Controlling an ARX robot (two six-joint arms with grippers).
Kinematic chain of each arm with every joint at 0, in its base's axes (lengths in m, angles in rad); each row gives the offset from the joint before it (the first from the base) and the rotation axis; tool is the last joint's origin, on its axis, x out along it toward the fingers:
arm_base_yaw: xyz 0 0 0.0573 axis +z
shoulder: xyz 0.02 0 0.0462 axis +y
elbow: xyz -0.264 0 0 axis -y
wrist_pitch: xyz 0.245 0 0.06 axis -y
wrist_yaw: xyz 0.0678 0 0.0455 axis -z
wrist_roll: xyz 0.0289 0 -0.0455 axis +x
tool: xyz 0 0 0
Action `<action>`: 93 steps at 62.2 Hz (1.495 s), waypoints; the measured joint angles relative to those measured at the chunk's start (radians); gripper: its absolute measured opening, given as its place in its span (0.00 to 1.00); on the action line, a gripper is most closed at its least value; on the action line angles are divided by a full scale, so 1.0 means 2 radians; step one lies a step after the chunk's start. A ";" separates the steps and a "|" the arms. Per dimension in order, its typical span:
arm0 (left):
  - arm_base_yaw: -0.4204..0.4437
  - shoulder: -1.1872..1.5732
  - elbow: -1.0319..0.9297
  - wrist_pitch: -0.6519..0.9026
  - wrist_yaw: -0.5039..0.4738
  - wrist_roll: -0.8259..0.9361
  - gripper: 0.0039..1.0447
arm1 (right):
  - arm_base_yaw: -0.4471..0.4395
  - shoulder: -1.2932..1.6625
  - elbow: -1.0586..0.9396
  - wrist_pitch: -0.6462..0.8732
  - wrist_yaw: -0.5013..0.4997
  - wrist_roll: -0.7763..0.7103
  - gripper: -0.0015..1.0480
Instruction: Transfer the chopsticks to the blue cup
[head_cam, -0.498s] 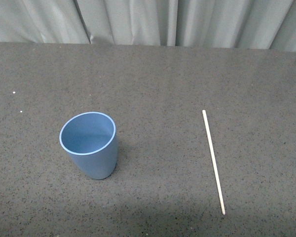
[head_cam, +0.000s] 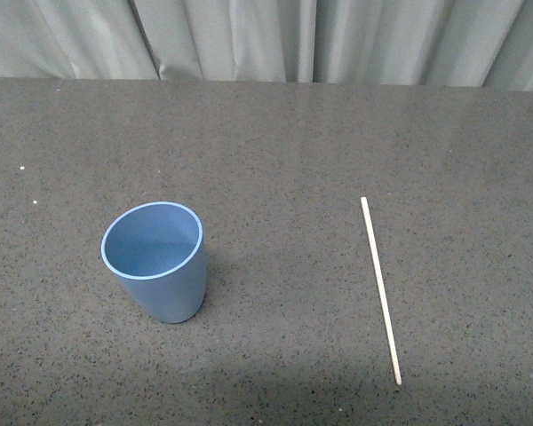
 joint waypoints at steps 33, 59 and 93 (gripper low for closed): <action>0.000 0.000 0.000 0.000 0.000 0.000 0.94 | 0.074 0.318 0.072 0.017 0.080 -0.105 0.91; 0.000 0.000 0.000 0.000 0.000 0.000 0.94 | 0.131 0.813 0.299 0.025 -0.004 0.030 0.91; 0.000 0.000 0.000 0.000 0.000 0.000 0.94 | 0.182 1.036 0.484 -0.062 -0.009 0.071 0.90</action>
